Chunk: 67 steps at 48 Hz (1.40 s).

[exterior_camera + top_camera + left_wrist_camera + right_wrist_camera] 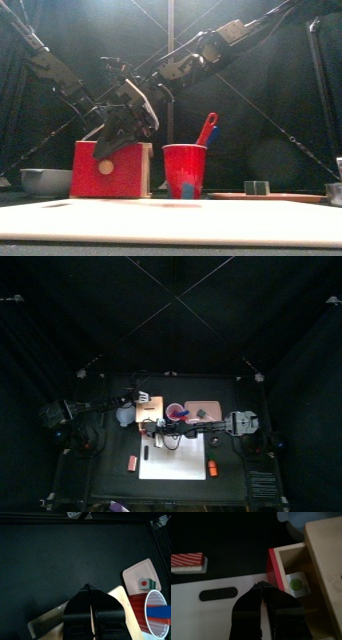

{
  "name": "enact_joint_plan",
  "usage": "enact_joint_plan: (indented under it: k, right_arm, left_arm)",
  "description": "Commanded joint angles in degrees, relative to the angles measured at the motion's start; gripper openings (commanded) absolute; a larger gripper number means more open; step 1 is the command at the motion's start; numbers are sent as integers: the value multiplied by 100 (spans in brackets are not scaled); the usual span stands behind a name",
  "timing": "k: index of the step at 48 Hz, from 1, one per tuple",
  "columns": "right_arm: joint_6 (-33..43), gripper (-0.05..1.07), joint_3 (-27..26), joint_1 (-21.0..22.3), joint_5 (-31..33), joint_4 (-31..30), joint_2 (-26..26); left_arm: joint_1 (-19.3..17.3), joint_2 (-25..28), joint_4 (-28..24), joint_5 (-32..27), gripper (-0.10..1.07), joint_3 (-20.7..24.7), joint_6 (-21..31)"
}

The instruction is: Close drawer

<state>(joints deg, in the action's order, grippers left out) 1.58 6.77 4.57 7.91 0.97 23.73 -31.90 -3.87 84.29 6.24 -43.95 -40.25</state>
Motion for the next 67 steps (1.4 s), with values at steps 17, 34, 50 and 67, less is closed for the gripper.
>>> enact_joint_plan:
  k: [17, 34, 50, 67]
  right_arm:
    - [-18, 32, -686, 431, 97, -132, 185]
    - [-26, 32, -712, 439, 132, -246, 105]
    - [-18, 32, -141, -185, -35, -299, -738]
    - [-9, 32, 1178, -501, -747, 35, -1767]
  left_arm:
    - [0, -44, -18, -18, 8, 0, 0]
    - [-9, -211, -176, 105, 8, -9, -53]
    - [18, -1187, -1494, 729, 8, -290, -26]
    - [765, -2338, -1942, 932, 8, -1116, -44]
